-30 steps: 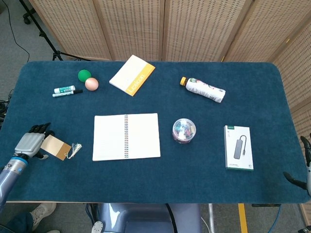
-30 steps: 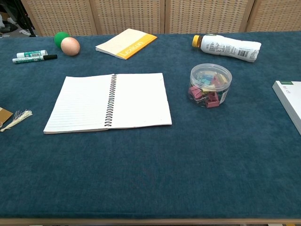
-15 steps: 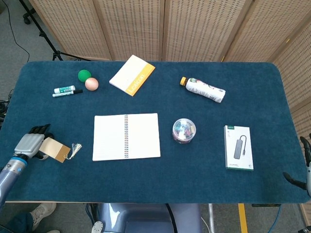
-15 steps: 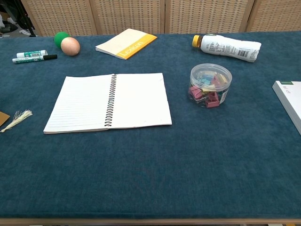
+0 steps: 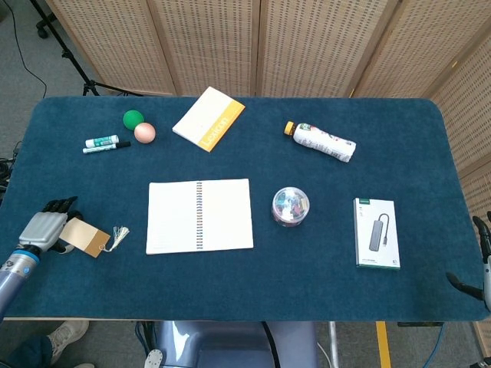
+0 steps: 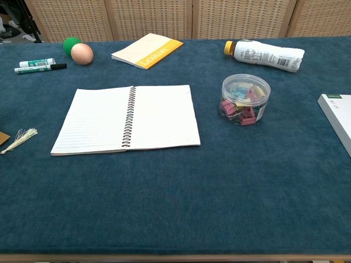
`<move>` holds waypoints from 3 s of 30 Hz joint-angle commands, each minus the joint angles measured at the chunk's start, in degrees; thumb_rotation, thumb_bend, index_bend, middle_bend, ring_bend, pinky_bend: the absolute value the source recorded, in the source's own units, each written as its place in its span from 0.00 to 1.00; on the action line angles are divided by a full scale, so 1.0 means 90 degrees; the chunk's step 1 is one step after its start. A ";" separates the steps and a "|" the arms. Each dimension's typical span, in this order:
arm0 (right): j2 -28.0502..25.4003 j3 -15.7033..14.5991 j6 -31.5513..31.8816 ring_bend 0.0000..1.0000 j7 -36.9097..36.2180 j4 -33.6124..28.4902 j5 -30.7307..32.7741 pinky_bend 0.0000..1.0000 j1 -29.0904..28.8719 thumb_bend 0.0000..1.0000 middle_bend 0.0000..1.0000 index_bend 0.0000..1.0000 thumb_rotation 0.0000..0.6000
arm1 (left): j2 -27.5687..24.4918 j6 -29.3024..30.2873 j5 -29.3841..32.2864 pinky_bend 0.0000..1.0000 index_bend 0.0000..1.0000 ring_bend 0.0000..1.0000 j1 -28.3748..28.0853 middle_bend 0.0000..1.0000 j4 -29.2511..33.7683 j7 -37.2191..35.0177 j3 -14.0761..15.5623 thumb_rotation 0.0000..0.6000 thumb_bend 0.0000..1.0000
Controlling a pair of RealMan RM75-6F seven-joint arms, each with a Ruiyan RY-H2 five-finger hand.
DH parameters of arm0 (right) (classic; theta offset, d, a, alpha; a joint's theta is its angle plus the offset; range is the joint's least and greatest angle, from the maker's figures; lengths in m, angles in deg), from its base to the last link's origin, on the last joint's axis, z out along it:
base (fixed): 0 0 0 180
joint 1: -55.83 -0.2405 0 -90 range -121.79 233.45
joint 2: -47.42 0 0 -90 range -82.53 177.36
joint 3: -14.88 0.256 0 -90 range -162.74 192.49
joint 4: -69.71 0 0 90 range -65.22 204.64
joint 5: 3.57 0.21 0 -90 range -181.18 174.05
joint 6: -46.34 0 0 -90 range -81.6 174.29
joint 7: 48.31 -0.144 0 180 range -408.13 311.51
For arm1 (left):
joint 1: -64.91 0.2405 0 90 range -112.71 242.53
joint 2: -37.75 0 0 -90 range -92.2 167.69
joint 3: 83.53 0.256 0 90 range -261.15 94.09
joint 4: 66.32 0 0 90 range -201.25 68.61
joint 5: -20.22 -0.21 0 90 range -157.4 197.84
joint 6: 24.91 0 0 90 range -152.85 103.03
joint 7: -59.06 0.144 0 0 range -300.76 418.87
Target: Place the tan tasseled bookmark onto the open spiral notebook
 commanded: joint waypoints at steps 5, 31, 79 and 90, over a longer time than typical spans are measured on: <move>-0.0023 0.0015 0.0017 0.00 -0.0040 -0.0019 0.0016 0.00 0.0009 0.00 0.00 0.00 1.00 | -0.0219 0.0262 -0.0092 0.00 0.39 0.00 0.0016 0.00 0.0329 0.0004 -0.0049 1.00 0.45; -0.0133 0.0155 0.0010 0.00 -0.0309 0.0019 0.0255 0.00 0.0023 0.00 0.00 0.00 1.00 | -0.1646 0.0770 -0.1901 0.00 0.40 0.00 -0.1130 0.00 0.4904 0.1991 -0.0401 1.00 0.44; 0.0358 0.0595 -0.0701 0.00 0.0305 0.0888 0.1652 0.00 -0.0410 0.00 0.00 0.00 1.00 | 0.2667 0.0898 -0.3115 0.00 0.41 0.00 -0.4014 0.00 -0.2191 -0.0770 0.0703 1.00 0.46; 0.0361 0.0575 -0.0687 0.00 0.0350 0.0851 0.1627 0.00 -0.0408 0.00 0.00 0.00 1.00 | 0.2684 0.0390 -0.2520 0.00 0.41 0.00 -0.4107 0.00 -0.2109 -0.0655 0.0484 1.00 0.46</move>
